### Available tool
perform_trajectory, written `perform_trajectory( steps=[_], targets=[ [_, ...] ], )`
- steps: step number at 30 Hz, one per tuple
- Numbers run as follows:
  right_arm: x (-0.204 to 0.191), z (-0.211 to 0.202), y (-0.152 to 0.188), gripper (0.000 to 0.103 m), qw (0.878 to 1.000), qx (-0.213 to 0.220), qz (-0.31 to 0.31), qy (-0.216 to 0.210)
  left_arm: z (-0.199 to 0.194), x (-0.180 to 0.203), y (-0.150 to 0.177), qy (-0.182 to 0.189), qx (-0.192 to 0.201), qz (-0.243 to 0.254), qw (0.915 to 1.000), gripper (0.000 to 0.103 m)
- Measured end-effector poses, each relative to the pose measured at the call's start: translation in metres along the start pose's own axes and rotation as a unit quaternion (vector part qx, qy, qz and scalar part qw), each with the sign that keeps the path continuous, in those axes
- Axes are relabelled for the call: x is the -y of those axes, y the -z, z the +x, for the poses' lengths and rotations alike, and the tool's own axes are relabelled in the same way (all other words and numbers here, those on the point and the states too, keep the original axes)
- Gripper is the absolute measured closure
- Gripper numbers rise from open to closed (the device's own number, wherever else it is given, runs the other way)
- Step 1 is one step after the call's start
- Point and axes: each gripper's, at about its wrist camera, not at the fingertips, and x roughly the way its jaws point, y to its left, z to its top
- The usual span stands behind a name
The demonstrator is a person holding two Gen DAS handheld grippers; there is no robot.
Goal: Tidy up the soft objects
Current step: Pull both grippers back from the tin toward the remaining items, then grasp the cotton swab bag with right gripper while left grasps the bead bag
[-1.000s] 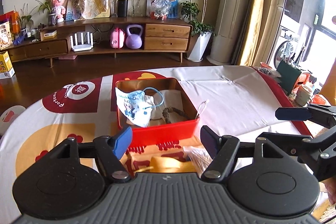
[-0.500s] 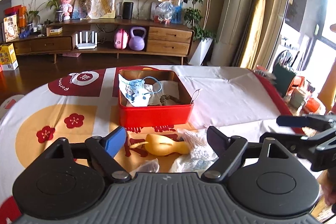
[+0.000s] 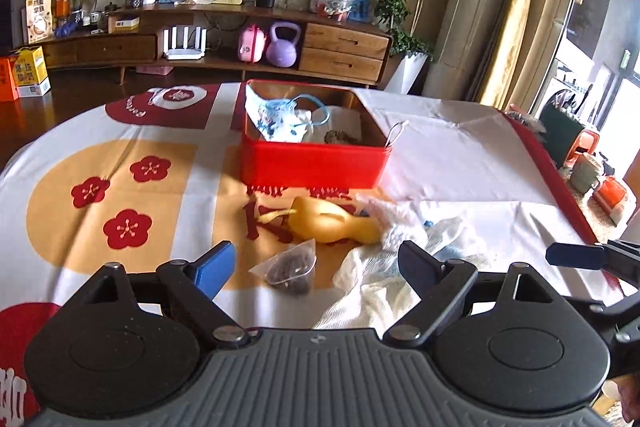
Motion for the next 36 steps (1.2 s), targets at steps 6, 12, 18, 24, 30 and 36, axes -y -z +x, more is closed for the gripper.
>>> perform_trajectory(
  steps=[6, 12, 18, 24, 30, 36],
  targets=[
    [0.010, 0.010, -0.003, 0.000, 1.000, -0.004, 0.008, 0.003, 0.021, 0.000, 0.011, -0.020, -0.020, 0.016, 0.9995, 0.014],
    [0.017, 0.030, -0.013, 0.001, 1.000, -0.012, 0.021, 0.009, 0.044, -0.004, 0.018, -0.035, -0.031, 0.017, 0.9988, 0.014],
    [0.018, 0.062, -0.025, 0.003, 0.999, -0.023, 0.025, 0.006, 0.064, -0.008, 0.021, -0.040, -0.034, 0.011, 0.9985, 0.014],
    [0.017, 0.088, -0.034, 0.010, 0.999, -0.033, 0.034, 0.005, 0.077, -0.008, 0.020, -0.040, -0.029, 0.014, 0.9987, 0.014],
    [0.022, 0.111, -0.038, 0.023, 0.996, -0.056, 0.068, 0.004, 0.088, -0.011, 0.021, -0.043, -0.036, 0.013, 0.9983, 0.014],
    [0.031, 0.122, -0.031, 0.031, 0.991, -0.075, 0.112, 0.013, 0.095, -0.016, 0.024, -0.040, -0.043, 0.007, 0.9983, 0.019]
  ],
)
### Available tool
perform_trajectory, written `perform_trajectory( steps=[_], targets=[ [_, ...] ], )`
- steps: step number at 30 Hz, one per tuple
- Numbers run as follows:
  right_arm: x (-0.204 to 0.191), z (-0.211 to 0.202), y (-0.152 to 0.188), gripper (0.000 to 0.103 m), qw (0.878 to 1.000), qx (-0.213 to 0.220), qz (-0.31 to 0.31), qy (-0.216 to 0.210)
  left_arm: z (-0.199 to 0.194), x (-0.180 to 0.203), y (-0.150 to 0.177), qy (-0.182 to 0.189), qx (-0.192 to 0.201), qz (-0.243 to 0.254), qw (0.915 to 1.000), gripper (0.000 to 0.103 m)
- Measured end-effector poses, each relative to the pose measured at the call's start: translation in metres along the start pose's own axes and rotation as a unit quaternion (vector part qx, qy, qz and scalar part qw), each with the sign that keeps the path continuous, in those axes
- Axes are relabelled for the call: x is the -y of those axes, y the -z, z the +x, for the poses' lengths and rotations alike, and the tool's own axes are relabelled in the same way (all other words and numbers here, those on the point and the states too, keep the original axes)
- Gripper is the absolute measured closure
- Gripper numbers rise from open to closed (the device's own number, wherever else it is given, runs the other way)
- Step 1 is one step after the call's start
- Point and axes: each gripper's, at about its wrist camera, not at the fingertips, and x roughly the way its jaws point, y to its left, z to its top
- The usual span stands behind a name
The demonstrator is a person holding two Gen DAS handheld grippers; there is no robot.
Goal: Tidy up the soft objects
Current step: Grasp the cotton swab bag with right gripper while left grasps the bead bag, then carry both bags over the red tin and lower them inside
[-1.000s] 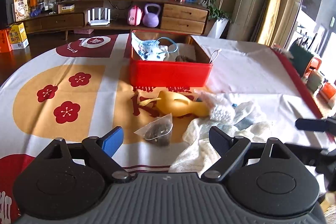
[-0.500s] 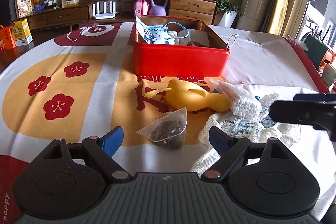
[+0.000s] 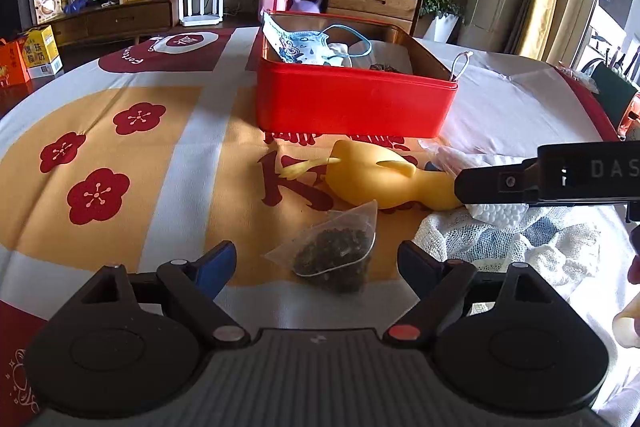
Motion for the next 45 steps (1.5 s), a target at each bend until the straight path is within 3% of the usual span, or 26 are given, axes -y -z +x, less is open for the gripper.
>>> perform_trajectory(
  steps=[7, 18, 21, 29, 45],
  targets=[
    [0.000, 0.000, 0.003, 0.051, 1.000, -0.003, 0.003, -0.002, 0.000, 0.002, 0.001, -0.002, 0.005, 0.007, 1.0000, 0.036],
    [-0.009, -0.006, 0.004, 0.063, 1.000, 0.013, -0.026, 0.005, -0.005, 0.012, 0.001, -0.029, 0.020, 0.048, 0.9982, 0.079],
    [-0.011, -0.010, 0.004, 0.063, 0.999, 0.021, -0.032, 0.008, -0.007, 0.014, 0.000, -0.030, 0.023, 0.055, 0.9978, 0.085],
    [-0.015, -0.029, 0.001, 0.064, 0.998, 0.041, -0.042, 0.004, -0.018, 0.009, -0.008, -0.022, 0.027, 0.039, 0.9986, 0.087],
    [-0.035, -0.092, -0.016, 0.064, 0.993, 0.063, -0.090, -0.029, -0.077, 0.010, -0.045, 0.012, 0.045, 0.023, 0.9987, 0.087]
  ],
)
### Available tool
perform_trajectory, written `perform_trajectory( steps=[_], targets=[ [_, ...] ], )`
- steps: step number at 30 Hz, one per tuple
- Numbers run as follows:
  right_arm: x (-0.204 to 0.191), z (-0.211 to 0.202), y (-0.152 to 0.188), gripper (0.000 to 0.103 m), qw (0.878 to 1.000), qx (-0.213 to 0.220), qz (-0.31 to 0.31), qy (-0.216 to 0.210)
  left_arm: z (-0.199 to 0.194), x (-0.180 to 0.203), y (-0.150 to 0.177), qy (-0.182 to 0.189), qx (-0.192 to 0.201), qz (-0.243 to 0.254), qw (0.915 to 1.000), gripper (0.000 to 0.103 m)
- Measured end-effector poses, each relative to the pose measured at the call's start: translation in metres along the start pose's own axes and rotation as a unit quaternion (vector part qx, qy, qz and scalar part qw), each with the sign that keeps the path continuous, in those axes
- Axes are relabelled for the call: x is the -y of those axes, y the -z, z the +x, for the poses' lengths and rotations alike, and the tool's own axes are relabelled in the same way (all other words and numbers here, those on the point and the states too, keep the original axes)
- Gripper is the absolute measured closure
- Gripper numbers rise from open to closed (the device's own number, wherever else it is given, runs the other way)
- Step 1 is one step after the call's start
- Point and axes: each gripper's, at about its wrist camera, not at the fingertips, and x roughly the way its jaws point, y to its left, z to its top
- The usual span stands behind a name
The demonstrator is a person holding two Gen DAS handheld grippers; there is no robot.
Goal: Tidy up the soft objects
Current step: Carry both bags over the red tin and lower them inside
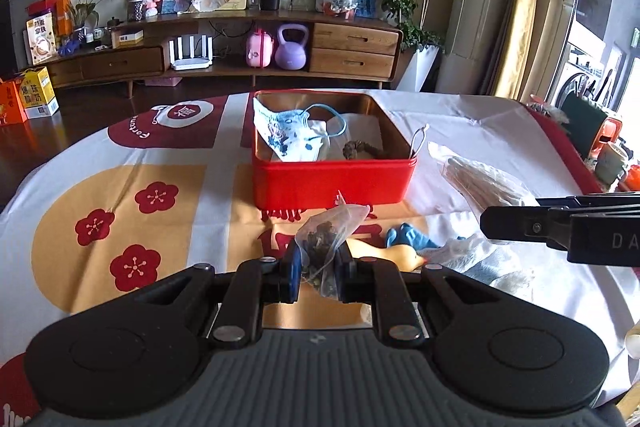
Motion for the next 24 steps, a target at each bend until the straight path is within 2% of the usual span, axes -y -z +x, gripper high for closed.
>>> perform_trajectory(
  steps=[7, 16, 24],
  targets=[
    [-0.004, -0.005, -0.020, 0.064, 1.000, -0.005, -0.024, -0.012, -0.006, 0.002, -0.025, 0.019, -0.004, 0.009, 0.9998, 0.087],
    [-0.003, 0.005, -0.043, 0.064, 0.999, 0.000, -0.054, -0.008, 0.003, -0.003, -0.068, 0.034, 0.007, 0.005, 0.9994, 0.087],
    [0.005, 0.026, -0.070, 0.064, 0.998, 0.007, -0.067, 0.003, 0.024, -0.012, -0.112, 0.030, 0.028, 0.006, 0.9992, 0.087]
  ],
)
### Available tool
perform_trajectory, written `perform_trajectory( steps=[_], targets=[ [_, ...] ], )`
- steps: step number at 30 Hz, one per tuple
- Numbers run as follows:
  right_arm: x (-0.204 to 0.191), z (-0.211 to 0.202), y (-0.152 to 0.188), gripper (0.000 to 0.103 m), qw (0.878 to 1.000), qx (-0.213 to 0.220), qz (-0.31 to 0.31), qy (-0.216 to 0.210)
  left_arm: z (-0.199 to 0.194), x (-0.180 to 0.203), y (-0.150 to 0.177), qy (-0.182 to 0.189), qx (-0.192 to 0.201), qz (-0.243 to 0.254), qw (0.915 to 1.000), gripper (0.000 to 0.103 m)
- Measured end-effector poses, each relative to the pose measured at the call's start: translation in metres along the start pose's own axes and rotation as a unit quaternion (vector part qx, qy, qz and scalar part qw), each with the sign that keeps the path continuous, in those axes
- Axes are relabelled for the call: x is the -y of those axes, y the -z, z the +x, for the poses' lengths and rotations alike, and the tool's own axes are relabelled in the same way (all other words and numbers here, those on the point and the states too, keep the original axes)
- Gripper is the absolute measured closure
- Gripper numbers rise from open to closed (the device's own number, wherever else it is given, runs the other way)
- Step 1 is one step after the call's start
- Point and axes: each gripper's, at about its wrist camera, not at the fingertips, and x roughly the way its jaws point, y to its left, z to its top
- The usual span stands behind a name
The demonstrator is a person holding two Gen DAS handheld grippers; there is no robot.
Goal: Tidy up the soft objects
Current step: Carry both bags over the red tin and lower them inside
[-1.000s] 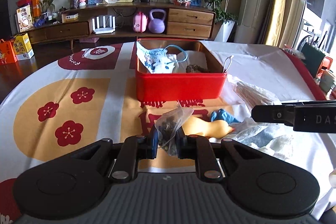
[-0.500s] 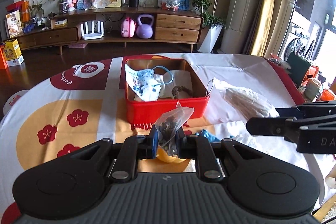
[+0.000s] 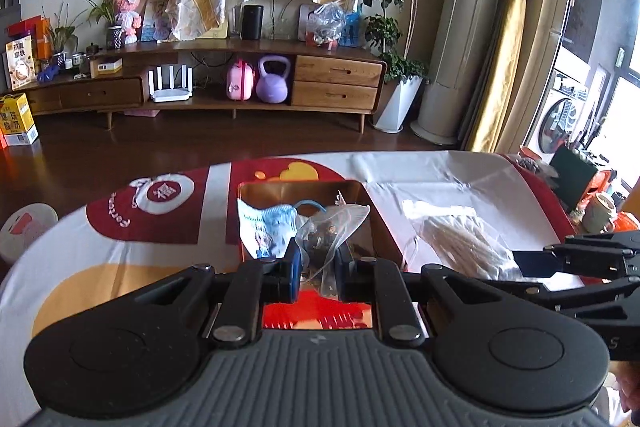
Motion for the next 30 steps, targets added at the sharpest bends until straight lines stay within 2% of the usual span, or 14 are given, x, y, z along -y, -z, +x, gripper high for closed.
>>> perform_trajectory(
  steps=[6, 9, 13, 19, 23, 30],
  targets=[
    [0.011, 0.020, -0.013, 0.064, 1.000, -0.001, 0.000, 0.007, 0.029, -0.005, -0.025, -0.006, -0.004, 0.009, 0.9999, 0.087],
    [0.014, 0.032, -0.019, 0.064, 1.000, 0.002, -0.018, 0.023, 0.046, -0.002, -0.031, -0.016, 0.000, 0.031, 0.9994, 0.087],
    [0.025, 0.053, -0.023, 0.064, 1.000, -0.007, -0.011, 0.021, 0.073, 0.000, -0.031, -0.024, -0.009, 0.040, 0.9989, 0.087],
    [0.039, 0.084, -0.024, 0.064, 1.000, -0.012, -0.003, 0.025, 0.111, -0.006, -0.036, -0.017, -0.030, 0.019, 0.9992, 0.087],
    [0.038, 0.108, -0.022, 0.064, 0.999, -0.032, -0.027, 0.031, 0.136, -0.011, -0.036, -0.016, -0.043, 0.012, 0.9989, 0.087],
    [0.035, 0.139, -0.015, 0.064, 0.998, -0.056, -0.033, 0.024, 0.172, -0.015, -0.029, -0.028, -0.064, 0.017, 0.9974, 0.087]
  ],
)
